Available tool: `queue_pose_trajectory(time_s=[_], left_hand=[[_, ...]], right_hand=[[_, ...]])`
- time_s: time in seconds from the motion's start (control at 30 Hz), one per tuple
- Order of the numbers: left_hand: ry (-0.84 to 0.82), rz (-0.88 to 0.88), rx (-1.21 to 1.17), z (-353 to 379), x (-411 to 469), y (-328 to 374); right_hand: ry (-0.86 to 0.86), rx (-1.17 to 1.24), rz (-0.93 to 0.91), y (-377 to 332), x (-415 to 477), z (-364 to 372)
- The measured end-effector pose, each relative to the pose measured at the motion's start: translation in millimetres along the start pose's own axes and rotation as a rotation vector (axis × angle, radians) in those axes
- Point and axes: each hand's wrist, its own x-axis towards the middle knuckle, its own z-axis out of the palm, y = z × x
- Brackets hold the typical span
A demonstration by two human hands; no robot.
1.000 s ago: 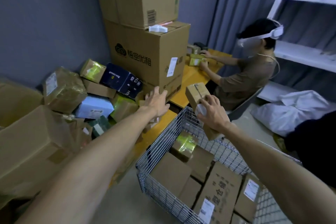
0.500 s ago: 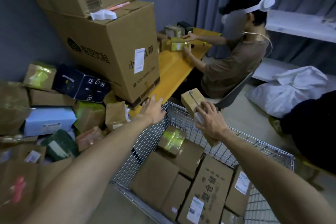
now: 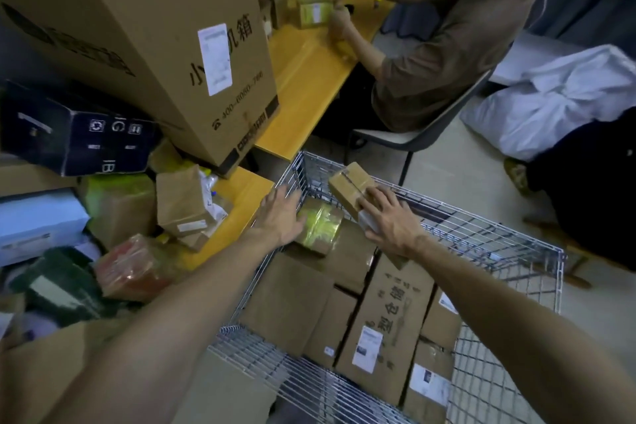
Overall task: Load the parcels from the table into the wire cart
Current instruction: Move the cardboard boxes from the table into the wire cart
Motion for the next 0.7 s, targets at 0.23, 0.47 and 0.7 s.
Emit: queue_pose_trajectory(time_s=[0.23, 0.47, 0.7], left_hand=[[-0.025, 0.006, -0.129, 64.8, 36.2, -38.2], [-0.102, -0.095, -0.183, 198.3, 69.9, -109.0], [-0.137, -0.178, -0.298, 317.1, 96.2, -149.0]], right_hand=[[-0.056, 0.044, 0.047, -15.3, 33.8, 53.6], [-0.118, 0.106, -0.071, -17.0, 83.3, 198.7], [-0.17, 0.007, -0.385, -10.3, 126.9, 340.9]])
